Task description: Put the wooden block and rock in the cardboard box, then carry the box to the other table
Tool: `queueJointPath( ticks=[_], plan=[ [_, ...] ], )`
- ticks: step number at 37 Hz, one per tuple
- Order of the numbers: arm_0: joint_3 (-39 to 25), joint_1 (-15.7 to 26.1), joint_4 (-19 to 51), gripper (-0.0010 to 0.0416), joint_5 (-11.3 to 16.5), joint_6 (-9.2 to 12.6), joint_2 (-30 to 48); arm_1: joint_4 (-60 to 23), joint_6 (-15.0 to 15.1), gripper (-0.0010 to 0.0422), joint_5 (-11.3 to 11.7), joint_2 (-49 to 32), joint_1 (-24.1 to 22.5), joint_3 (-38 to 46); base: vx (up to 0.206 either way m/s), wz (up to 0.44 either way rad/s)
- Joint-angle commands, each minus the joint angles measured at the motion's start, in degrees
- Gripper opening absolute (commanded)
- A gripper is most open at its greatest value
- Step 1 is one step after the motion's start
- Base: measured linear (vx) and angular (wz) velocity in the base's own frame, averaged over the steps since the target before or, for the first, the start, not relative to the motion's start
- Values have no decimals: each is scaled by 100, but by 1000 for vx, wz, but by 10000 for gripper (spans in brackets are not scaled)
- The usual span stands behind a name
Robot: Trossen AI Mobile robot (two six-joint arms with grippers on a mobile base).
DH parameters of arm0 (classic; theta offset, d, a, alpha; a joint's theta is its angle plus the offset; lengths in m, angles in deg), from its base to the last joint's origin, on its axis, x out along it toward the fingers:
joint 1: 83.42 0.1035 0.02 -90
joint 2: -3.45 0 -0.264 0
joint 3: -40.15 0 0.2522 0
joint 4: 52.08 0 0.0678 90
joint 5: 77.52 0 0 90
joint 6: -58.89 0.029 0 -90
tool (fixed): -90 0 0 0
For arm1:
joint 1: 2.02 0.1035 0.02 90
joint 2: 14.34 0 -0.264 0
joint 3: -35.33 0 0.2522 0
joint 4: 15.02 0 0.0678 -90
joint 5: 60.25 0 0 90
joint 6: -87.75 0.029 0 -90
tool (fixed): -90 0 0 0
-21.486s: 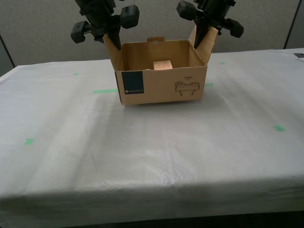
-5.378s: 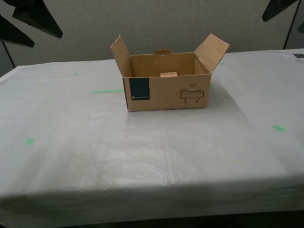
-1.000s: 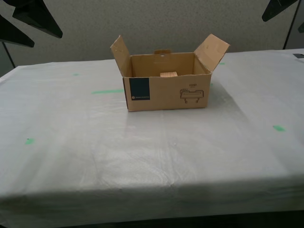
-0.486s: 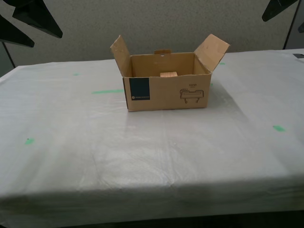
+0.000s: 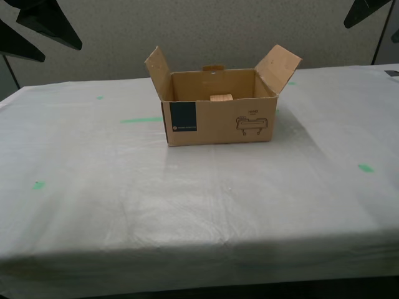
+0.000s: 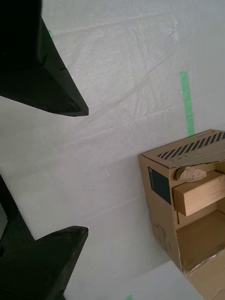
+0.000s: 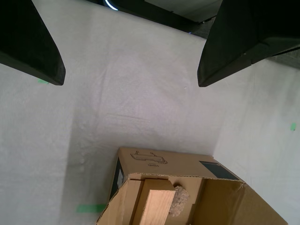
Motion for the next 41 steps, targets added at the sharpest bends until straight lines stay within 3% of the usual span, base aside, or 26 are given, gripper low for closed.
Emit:
queueJointPath(
  ticks=[1, 41],
  plan=[
    [0, 2, -4, 393, -4, 20, 0, 2, -11, 318, -13, 0, 2, 0, 0, 0],
    [0, 2, -4, 393, -4, 20, 0, 2, -11, 318, -13, 0, 0, 0, 0, 0]
  ],
)
